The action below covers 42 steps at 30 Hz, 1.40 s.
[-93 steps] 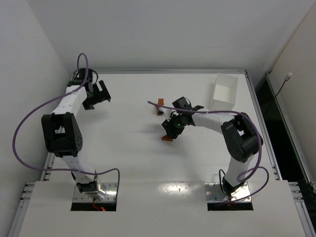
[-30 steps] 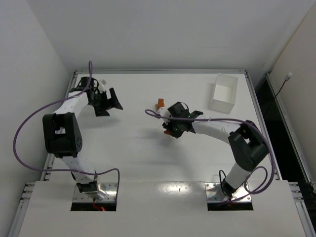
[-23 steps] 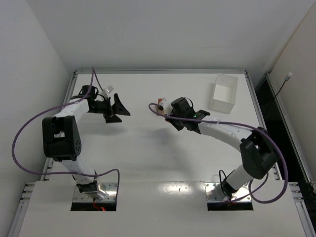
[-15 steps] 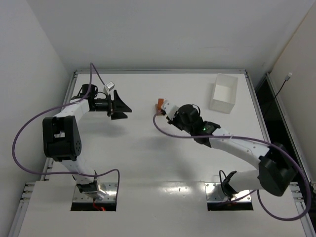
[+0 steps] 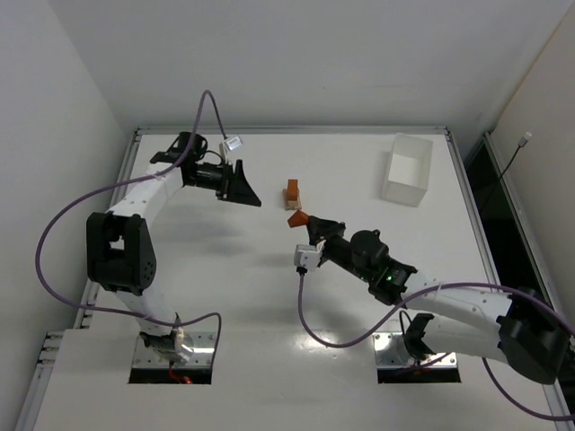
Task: Build the wood block tower
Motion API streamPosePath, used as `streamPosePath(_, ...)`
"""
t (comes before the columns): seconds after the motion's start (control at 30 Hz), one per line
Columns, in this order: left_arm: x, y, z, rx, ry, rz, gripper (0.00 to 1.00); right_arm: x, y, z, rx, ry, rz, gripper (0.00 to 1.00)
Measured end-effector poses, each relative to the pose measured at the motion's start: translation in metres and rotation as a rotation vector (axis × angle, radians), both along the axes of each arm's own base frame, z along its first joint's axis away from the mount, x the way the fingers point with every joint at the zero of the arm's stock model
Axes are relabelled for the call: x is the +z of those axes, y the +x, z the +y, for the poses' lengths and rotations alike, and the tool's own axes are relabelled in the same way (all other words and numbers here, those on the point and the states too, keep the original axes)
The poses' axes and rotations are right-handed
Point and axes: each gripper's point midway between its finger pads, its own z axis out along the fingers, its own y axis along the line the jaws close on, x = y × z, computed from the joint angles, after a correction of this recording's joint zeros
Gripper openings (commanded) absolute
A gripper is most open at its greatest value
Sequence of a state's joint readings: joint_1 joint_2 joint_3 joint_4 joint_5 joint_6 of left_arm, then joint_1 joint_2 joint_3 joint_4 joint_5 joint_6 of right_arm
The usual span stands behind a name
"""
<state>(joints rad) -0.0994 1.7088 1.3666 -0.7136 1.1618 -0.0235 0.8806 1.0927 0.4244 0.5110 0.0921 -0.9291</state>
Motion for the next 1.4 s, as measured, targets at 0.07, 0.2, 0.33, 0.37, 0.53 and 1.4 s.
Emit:
streamPosePath(0.07,-0.004,-0.002,-0.006,-0.022,0.05,-0.036,0.78,0.009,-0.003,0.004,0.037,-0.007,-0.054,0.0)
streamPosePath(0.2,-0.01,-0.015,-0.023,-0.081,0.142,-0.112,0.69,0.028,-0.01,0.013,0.086,0.003,-0.137,0.0)
streamPosePath(0.33,0.001,-0.026,-0.035,-0.11,0.204,-0.23,0.65,0.035,-0.018,0.021,0.121,0.0,-0.183,0.0)
streamPosePath(0.37,0.005,-0.027,-0.035,-0.105,0.22,-0.266,0.65,0.036,-0.019,0.022,0.126,-0.003,-0.187,0.0)
streamPosePath(0.53,0.037,-0.025,-0.035,-0.045,0.283,-0.483,0.7,0.029,-0.022,0.025,0.142,-0.031,-0.179,0.0)
streamPosePath(1.4,0.053,-0.071,-0.066,-0.181,0.34,-0.817,0.73,0.026,-0.02,0.024,0.061,-0.079,-0.263,0.0)
